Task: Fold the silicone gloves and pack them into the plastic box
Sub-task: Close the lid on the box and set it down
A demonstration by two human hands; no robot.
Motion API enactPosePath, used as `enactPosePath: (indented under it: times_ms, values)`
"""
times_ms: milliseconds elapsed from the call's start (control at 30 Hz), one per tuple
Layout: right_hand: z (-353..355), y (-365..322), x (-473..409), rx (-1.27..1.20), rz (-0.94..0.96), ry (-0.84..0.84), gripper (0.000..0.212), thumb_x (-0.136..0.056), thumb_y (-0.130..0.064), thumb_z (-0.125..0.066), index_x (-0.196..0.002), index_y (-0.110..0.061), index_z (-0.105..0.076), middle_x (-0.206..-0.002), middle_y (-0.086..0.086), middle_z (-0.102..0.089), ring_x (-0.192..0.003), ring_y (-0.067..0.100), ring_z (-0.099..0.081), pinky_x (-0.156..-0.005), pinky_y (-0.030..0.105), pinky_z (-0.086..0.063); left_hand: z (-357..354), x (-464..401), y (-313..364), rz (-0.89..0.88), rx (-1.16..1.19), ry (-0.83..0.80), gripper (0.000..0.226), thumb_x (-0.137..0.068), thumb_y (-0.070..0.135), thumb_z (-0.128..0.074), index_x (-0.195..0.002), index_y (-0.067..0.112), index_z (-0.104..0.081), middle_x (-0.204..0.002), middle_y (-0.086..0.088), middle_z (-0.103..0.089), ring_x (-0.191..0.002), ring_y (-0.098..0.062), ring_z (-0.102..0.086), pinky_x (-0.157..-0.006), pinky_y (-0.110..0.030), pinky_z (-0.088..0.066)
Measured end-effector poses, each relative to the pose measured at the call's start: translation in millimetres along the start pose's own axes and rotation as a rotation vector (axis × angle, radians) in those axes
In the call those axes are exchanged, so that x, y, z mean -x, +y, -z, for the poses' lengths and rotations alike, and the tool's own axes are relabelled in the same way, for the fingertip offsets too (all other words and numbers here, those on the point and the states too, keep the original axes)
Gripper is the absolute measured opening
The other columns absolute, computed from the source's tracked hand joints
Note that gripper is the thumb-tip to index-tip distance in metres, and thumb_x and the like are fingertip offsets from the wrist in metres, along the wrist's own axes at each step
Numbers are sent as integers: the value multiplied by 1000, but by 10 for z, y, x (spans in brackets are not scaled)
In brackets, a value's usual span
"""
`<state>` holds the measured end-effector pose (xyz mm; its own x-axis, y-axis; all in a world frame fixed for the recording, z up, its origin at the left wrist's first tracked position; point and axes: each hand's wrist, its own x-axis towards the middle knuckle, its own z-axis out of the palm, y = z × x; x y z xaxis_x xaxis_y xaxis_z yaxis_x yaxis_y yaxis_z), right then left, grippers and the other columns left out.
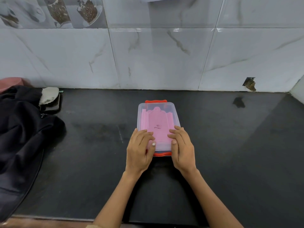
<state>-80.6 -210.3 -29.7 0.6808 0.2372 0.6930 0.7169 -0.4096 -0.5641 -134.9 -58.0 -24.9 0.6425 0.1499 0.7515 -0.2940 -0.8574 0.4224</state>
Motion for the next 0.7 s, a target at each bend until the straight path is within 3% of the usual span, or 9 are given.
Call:
enactPosePath:
  times_ms: [100,167,267,367,467,600,700]
  values:
    - [29,108,43,19,68,-70,46,-99,-43,-30,-105,-9,-61,-113,12,-66,-125,18,-46,-101,36,-45,-19,144,-122,-116,-90,-25,47,-88,51,-51,-107,10,-59,-112,-9,-63,-115,-24,-52,-103,-48,-43]
    - [31,168,69,39,83,-95,41,-92,-51,-42,-109,-15,-53,-118,13,-63,-128,20,-42,-97,34,-47,-14,207,-184,-158,-132,-56,61,-75,59,-61,-116,15,-49,-121,-3,-50,-122,-24,-45,-103,-43,-41]
    - [17,235,79,92,105,-112,57,-72,-59,-65,-108,-17,-49,-123,6,-57,-129,17,-40,-94,30,-47,-20,219,-227,-180,-176,-62,70,-70,60,-64,-121,16,-45,-123,-2,-44,-125,-24,-41,-99,-43,-45]
    - [47,307,70,148,199,-142,70,-65,-64,-71,-111,-18,-46,-127,1,-47,-130,19,-39,-93,32,-50,-24,214,-228,-180,-232,-52,64,-74,55,-61,-121,16,-44,-123,-3,-44,-124,-24,-42,-93,-41,-50]
    - [45,340,51,203,264,-128,71,-62,-57,-77,-111,-18,-45,-126,1,-45,-127,22,-42,-90,42,-55,-21,226,-230,-186,-232,-43,56,-84,55,-53,-122,15,-45,-123,-4,-44,-123,-25,-43,-93,-35,-46]
    - [5,331,55,196,267,-88,60,-66,-46,-77,-109,-17,-45,-124,2,-45,-124,23,-43,-84,44,-57,-21,229,-240,-186,-219,-64,53,-92,54,-42,-126,14,-44,-124,-6,-45,-125,-25,-42,-93,-32,-43]
    - [12,310,40,207,263,-82,55,-69,-45,-74,-107,-17,-45,-122,3,-45,-122,23,-43,-82,44,-58,-3,226,-236,-200,-210,-70,50,-93,51,-43,-127,15,-46,-120,-13,-57,-124,-27,-43,-93,-35,-45]
